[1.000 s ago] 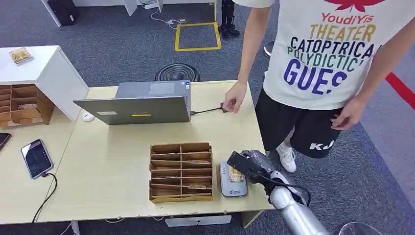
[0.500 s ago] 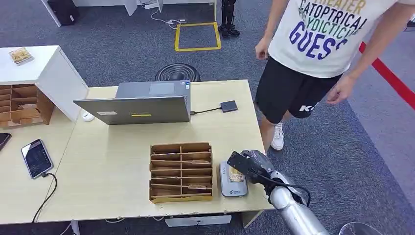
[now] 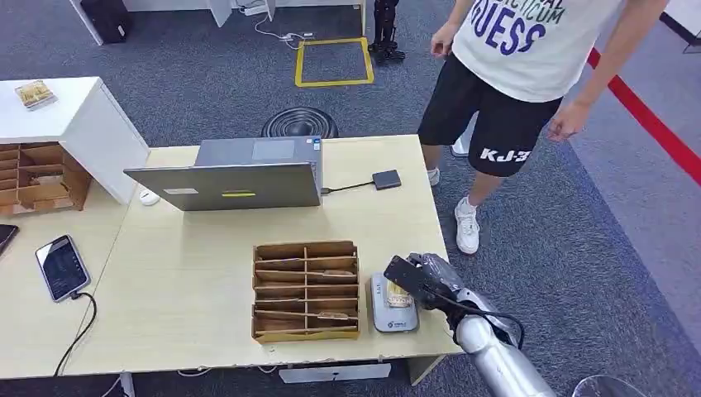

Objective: Pass the card to the sensor for recognition and then transmit it.

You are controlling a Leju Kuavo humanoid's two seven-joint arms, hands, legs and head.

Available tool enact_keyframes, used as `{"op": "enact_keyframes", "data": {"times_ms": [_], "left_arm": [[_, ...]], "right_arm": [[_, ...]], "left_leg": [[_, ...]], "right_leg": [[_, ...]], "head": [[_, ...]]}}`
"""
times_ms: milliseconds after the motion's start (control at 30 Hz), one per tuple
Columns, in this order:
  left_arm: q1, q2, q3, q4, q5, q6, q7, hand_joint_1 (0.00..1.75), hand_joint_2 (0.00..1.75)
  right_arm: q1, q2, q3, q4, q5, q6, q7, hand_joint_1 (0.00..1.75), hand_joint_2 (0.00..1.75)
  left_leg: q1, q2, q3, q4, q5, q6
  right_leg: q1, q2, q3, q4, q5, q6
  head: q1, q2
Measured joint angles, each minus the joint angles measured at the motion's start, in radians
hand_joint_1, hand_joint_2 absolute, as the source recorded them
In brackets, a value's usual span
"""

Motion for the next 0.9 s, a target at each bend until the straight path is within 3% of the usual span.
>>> {"op": "enact_keyframes", "data": {"times_ms": [700,900], "left_arm": [[0.0,-0.001,0.0,0.0,-0.002,-0.005,-0.002,0.0,0.0],[0.0,-0.001,0.006,0.0,-0.001,-0.006,-0.003,0.0,0.0]], "right_arm": [[-0.001,0.0,0.0,0.001,0.0,-0.002,0.0,1.75,1.75],[0.01,0.0,-0.002,-0.037,0.014,-0.038,0.0,1.75,1.75]], "left_leg": [[0.0,0.0,0.0,0.0,0.0,0.0],[0.0,0.0,-0.001,0.0,0.0,0.0]], "right_leg": [[0.0,0.0,0.0,0.0,0.0,0.0],[0.0,0.0,0.0,0.0,0.0,0.0]], "head": [[0.0,0.0],[0.0,0.0]]}}
